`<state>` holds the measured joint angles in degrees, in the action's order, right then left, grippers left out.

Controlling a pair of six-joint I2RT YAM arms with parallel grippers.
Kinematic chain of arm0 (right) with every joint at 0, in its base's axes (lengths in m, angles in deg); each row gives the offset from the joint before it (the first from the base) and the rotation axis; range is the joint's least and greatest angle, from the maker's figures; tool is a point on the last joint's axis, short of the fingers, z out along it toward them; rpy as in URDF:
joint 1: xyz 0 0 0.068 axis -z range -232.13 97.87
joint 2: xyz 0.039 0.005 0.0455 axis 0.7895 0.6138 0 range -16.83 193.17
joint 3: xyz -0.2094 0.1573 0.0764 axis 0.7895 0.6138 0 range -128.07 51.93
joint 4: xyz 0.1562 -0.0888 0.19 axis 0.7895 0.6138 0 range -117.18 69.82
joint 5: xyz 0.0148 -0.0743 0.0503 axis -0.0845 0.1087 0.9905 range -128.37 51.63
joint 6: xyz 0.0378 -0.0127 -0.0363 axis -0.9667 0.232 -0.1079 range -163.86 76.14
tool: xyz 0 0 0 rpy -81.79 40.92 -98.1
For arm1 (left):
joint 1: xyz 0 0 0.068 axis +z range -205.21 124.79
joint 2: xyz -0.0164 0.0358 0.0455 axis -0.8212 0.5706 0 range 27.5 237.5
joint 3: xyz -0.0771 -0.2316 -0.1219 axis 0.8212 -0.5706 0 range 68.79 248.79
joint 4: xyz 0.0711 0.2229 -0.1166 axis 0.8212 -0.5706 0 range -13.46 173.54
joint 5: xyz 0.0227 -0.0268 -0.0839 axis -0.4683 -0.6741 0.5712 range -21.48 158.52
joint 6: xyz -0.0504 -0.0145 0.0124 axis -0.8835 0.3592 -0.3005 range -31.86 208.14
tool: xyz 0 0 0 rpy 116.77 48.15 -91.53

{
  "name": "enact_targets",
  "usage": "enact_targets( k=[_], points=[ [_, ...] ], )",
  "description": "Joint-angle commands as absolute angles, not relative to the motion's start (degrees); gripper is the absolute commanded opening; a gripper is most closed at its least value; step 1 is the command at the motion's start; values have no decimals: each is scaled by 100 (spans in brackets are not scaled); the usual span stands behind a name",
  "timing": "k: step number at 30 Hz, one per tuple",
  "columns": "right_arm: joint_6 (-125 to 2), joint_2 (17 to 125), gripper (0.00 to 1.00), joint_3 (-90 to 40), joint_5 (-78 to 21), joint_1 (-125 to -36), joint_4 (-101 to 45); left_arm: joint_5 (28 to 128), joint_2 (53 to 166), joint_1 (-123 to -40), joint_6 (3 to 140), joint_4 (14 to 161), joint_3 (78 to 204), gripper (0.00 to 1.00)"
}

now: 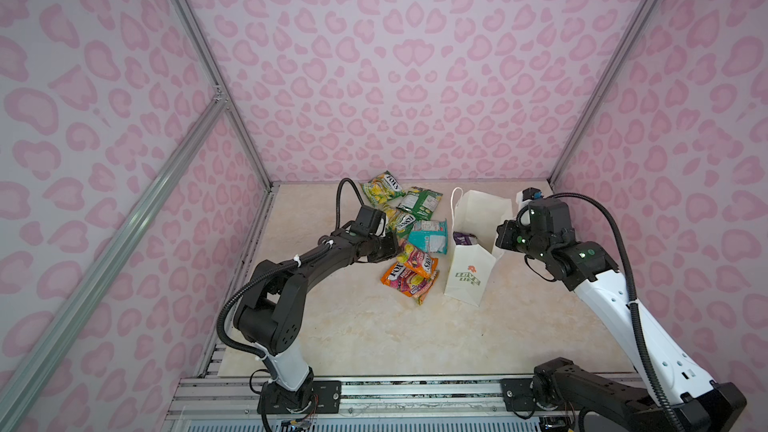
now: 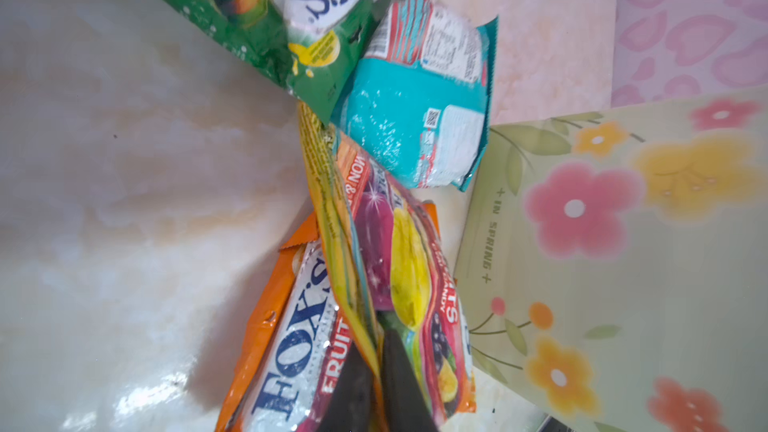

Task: Place the snacks into the paper bag
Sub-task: 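Lower the left gripper onto the orange Fox's Fruits bag and grasp it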

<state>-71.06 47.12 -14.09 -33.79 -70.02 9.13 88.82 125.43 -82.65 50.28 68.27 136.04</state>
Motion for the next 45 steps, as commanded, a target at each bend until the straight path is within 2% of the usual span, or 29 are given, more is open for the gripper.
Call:
enact_targets(
  k=[1,7,11,15,21,23,25,28,30,39,45],
  points=[
    [-7066,4742,0,-1425,-3301,-7011,877,8611,12270,-8255,5155,6428,13849,10],
    [-7078,4742,0,-1417,-3266,-7012,871,8339,11713,-8072,5123,6043,13811,5],
    [-7075,4742,0,-1431,-3271,-7010,872,8508,11253,-7772,5099,6049,13418,4],
    [-7083,4767,0,-1410,-3232,-7017,833,8725,11060,-7343,5105,6135,12918,6],
    [-7123,4821,0,-1385,-3135,-7025,770,8976,11405,-6886,5050,6501,12449,15],
    [-7124,4820,0,-1407,-3143,-7029,786,9063,11591,-6775,4947,6659,12363,21],
    [-7111,4808,0,-1412,-3152,-7033,804,9133,11757,-6655,4816,6793,12301,34],
    [-7118,4795,0,-1416,-3171,-7026,823,9042,11784,-6559,4578,6968,12154,69],
    [-7106,4782,0,-1401,-3178,-7029,824,8890,11652,-6540,4362,7034,11979,99],
    [-7147,4942,0,-1338,-3090,-7024,658,9274,11143,-6868,2708,8418,10831,98],
    [-7119,4953,0,-1357,-3107,-7038,679,9155,11228,-7075,1805,9259,10509,98]
  ],
)
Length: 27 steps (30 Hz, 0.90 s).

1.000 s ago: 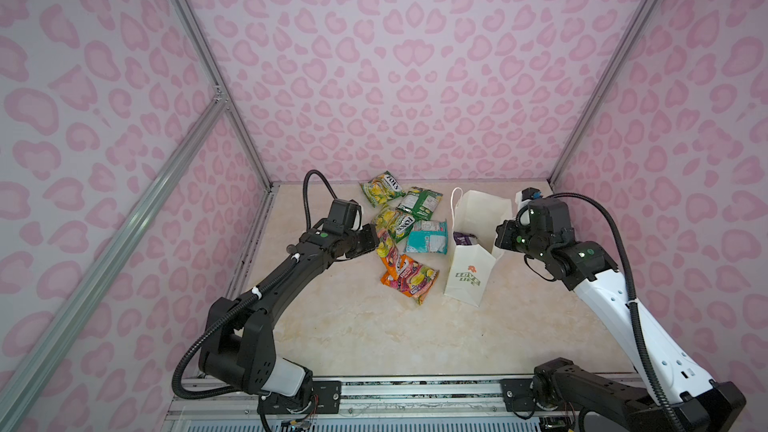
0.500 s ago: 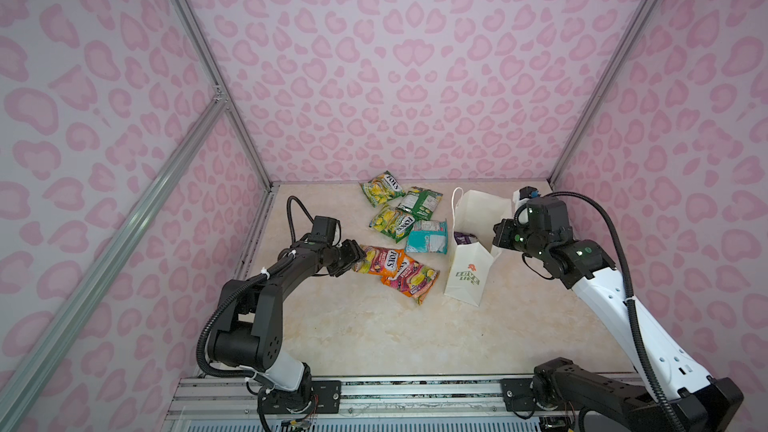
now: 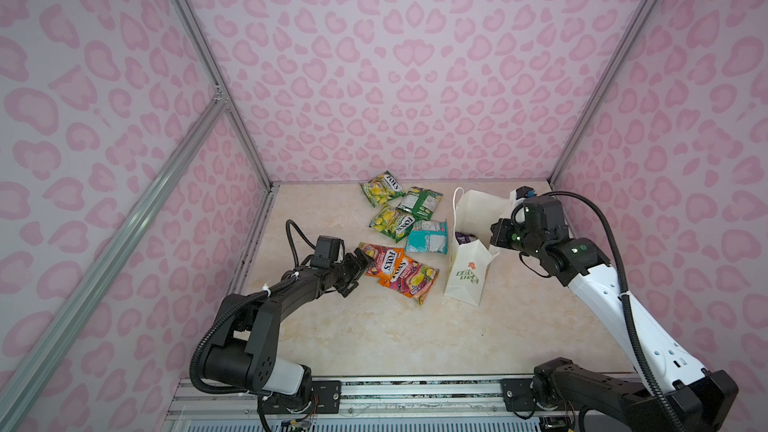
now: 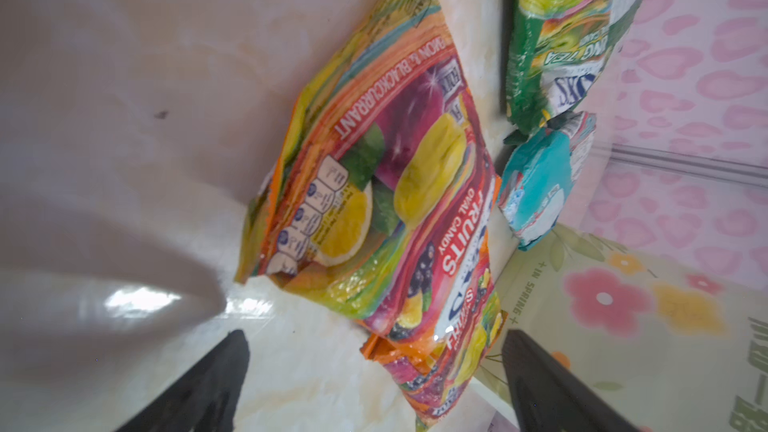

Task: Place the snacks into the paper bag

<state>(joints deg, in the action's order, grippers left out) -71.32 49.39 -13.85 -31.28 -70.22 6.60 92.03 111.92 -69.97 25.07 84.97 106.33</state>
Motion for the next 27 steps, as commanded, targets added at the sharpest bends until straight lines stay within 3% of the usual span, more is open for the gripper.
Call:
enact_targets(
  k=[1,6,13,18,23,27],
  points=[
    [-7123,4937,0,-1363,-3116,-7033,683,9099,11315,-7113,1681,9404,10464,98],
    [-7132,4900,0,-1372,-3116,-7041,718,8891,11856,-7243,1179,10226,10384,99],
    [-7119,4839,0,-1467,-3160,-7038,830,8377,12532,-7327,723,11036,10273,91],
    [-7119,4799,0,-1466,-3178,-7035,865,8277,13013,-7349,508,11685,10228,77],
    [-7127,4777,0,-1489,-3191,-7037,893,8277,13088,-7353,693,11937,10294,57],
    [-7095,4777,0,-1490,-3231,-7037,920,8452,12840,-7355,1100,11724,10489,31]
  ],
)
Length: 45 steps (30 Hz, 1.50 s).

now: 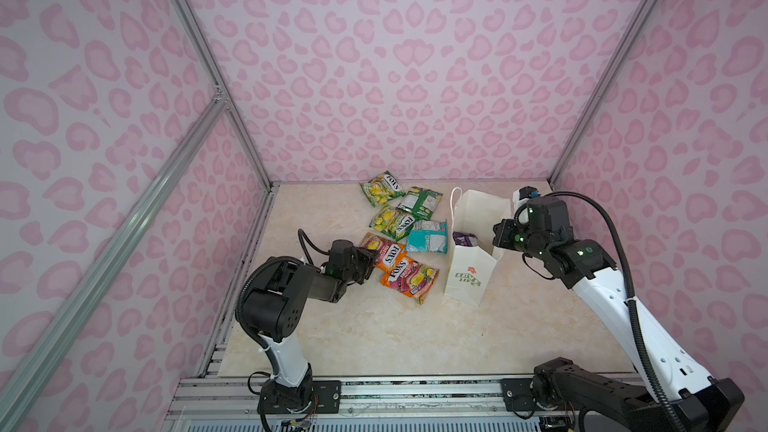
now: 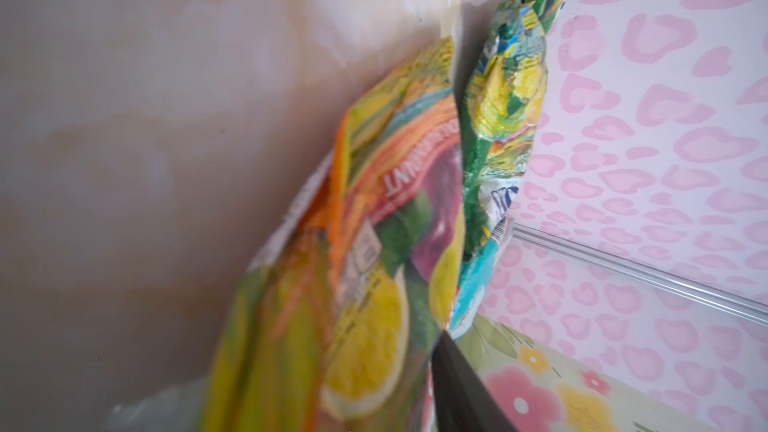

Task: Place the snacks into the paper bag

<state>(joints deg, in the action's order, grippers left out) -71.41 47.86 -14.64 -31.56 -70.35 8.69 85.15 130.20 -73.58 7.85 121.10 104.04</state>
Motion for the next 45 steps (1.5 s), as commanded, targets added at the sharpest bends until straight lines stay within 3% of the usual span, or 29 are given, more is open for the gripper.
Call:
enact_targets(
  k=[1,21,29,35,45],
  points=[
    [-7082,4777,0,-1487,-3235,-7034,920,8436,12726,-7349,1171,11650,10502,27],
    [-7049,4751,0,-1461,-3275,-7025,903,7761,9940,-7350,3440,8447,11414,21],
    [-7031,4746,0,-1511,-3301,-7032,903,7670,9090,-7582,4366,7198,12361,21],
    [-6987,4760,0,-1623,-3344,-7031,939,7347,8984,-8269,5069,6538,13509,21],
    [-6987,4777,0,-1653,-3506,-7033,1033,6850,9714,-9406,5822,6293,15129,21]
  ],
)
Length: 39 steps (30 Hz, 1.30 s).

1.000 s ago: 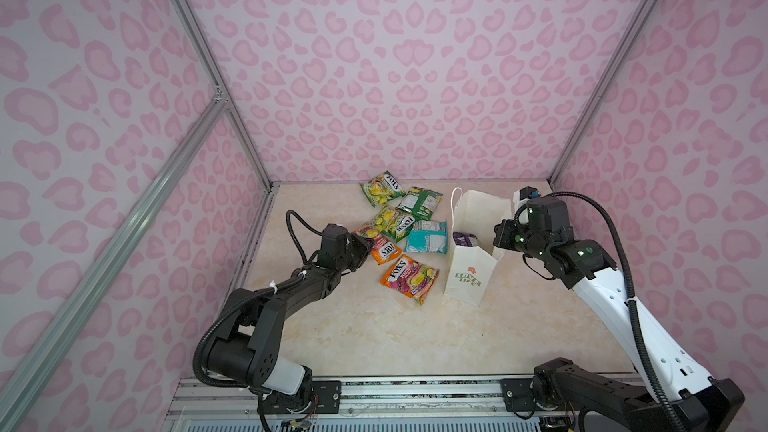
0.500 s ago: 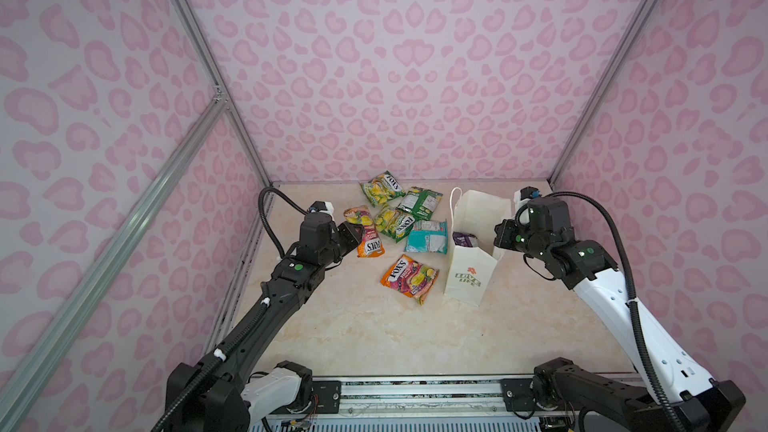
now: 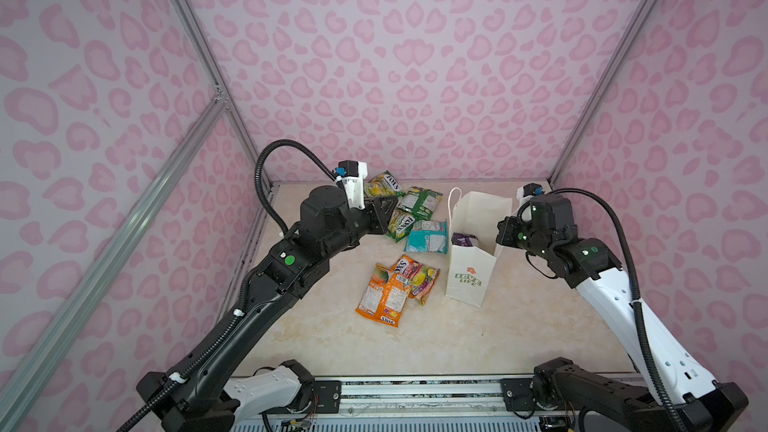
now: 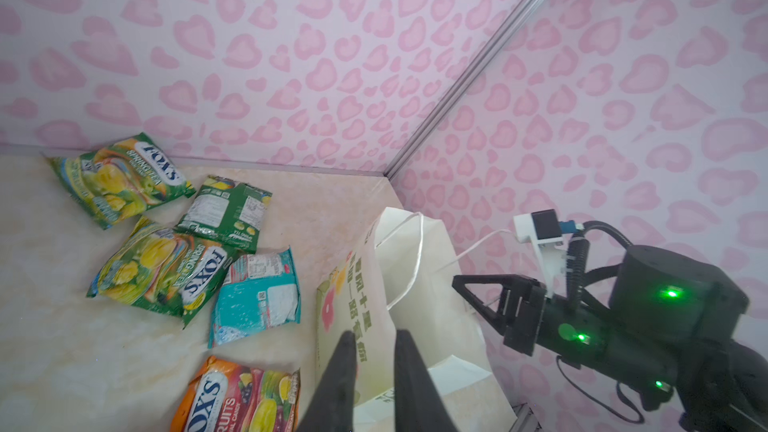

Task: Place the snacks into the paper bag

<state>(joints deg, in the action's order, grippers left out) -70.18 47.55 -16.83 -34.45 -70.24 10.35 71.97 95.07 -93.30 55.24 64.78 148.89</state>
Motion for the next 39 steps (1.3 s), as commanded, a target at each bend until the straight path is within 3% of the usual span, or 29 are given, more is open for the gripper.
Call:
enact_targets(
  k=[1,2,4,7,8,15,20,24,33,39],
  points=[
    [-7002,4771,0,-1628,-3486,-7027,1027,6709,9832,-9406,5857,6215,15158,21],
    [-7005,4740,0,-1597,-3468,-7033,996,6604,9927,-9406,5867,6132,15139,23],
    [-7010,4686,0,-1556,-3485,-7026,980,6451,10066,-9397,5829,5977,15012,38],
    [-6988,4643,0,-1531,-3485,-7020,998,6174,10113,-9388,5779,5576,14707,86],
    [-6987,4636,0,-1522,-3470,-7022,999,6128,10087,-9375,5782,5427,14626,97],
    [-6982,4657,0,-1415,-3442,-7014,934,6609,9979,-9410,5659,4519,13074,97],
    [-6981,4645,0,-1315,-3459,-6994,894,6711,10439,-9913,5510,4399,12303,97],
    [-6978,4611,0,-1269,-3464,-6983,933,6753,10674,-10389,5547,4440,12251,97],
    [-7004,4522,0,-1206,-3469,-6934,931,5617,11946,-11476,4906,4070,12935,97],
    [-6942,4487,0,-1239,-3479,-6886,1008,4700,12645,-11668,4400,3658,13222,97]
  ],
)
